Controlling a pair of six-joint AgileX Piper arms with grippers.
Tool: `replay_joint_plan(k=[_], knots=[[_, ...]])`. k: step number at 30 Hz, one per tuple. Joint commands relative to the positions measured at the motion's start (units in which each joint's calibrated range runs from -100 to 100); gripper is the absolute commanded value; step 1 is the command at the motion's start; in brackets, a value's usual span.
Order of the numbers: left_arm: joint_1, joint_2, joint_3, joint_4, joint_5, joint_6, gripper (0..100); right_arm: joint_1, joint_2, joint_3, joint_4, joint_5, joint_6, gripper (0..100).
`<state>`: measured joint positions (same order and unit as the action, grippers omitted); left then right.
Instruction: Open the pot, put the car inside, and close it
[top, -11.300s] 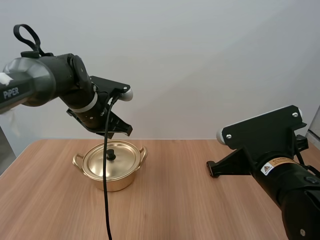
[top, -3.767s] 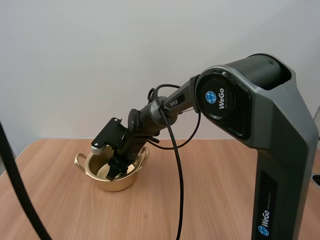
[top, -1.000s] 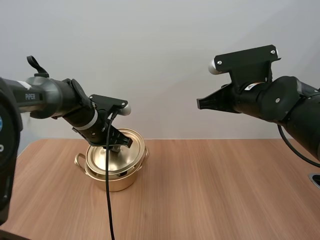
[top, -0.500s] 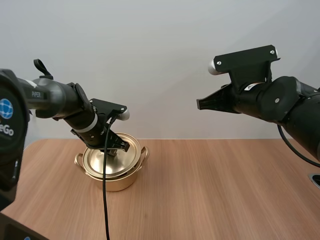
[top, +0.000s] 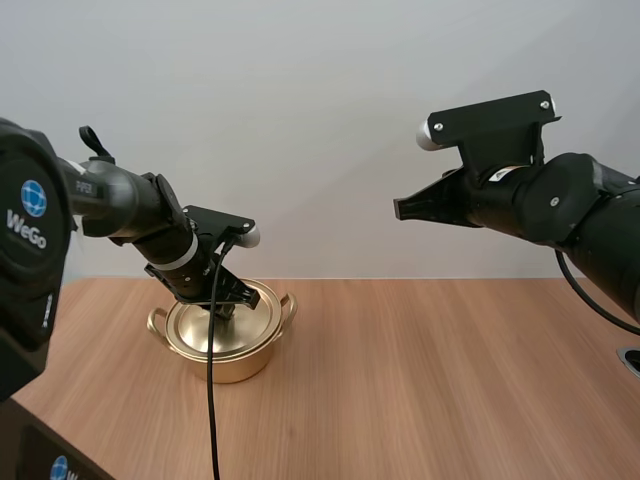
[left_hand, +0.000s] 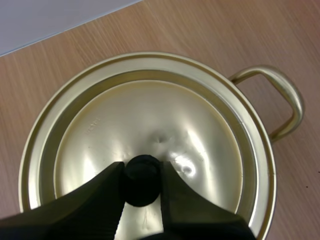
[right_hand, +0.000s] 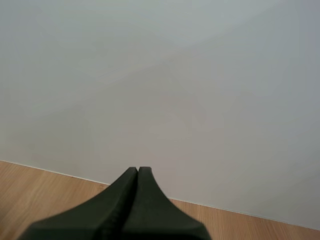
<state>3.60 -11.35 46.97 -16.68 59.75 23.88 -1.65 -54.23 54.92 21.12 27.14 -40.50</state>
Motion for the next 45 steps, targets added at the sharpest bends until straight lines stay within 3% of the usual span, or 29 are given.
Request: replay_joint_plan(k=[1, 4, 6, 15, 24, 30, 37, 41, 45], knots=[[0.02, 0.01, 0.00, -0.21, -0.01, -0.53, 62, 0.00, -0.04, -0.05, -0.03, -0.02, -0.06, 0], [0.02, 0.01, 0.00, -0.29, -0.01, -1.09, 90, 0.00, -0.04, -0.05, -0.03, -0.02, -0.06, 0], [0.02, -0.27, 0.00, -0.33, -0.01, -1.09, 100, 0.00, -0.04, -0.05, -0.03, -0.02, -0.06, 0], [0.02, -12.30, 0.95, -12.11, -16.62, -1.09, 100, 0.00, -0.04, -0.05, -0.03, -0.02, -0.06, 0], [0.02, -42.11, 15.16, -14.77, -44.25, -1.09, 100, 0.00, -0.04, -0.05, 0.46, -0.02, -0.06, 0], [0.02, -62.70, 24.61, -15.18, -43.76, -1.76, 100, 0.00, -0.04, -0.05, 1.30, -0.02, -0.06, 0], [0.25, -66.76, 29.49, -14.77, -43.72, -0.29, 100, 0.00, -0.04, -0.05, 3.33, -0.02, -0.06, 0], [0.56, -73.50, 29.50, -14.64, -38.25, 0.80, 100, 0.00, -0.04, -0.05, 2.39, 1.72, -0.06, 0], [0.56, -83.58, 29.50, -14.80, -24.81, -0.16, 100, 0.00, -0.04, -0.05, 1.90, 2.46, -0.06, 0]])
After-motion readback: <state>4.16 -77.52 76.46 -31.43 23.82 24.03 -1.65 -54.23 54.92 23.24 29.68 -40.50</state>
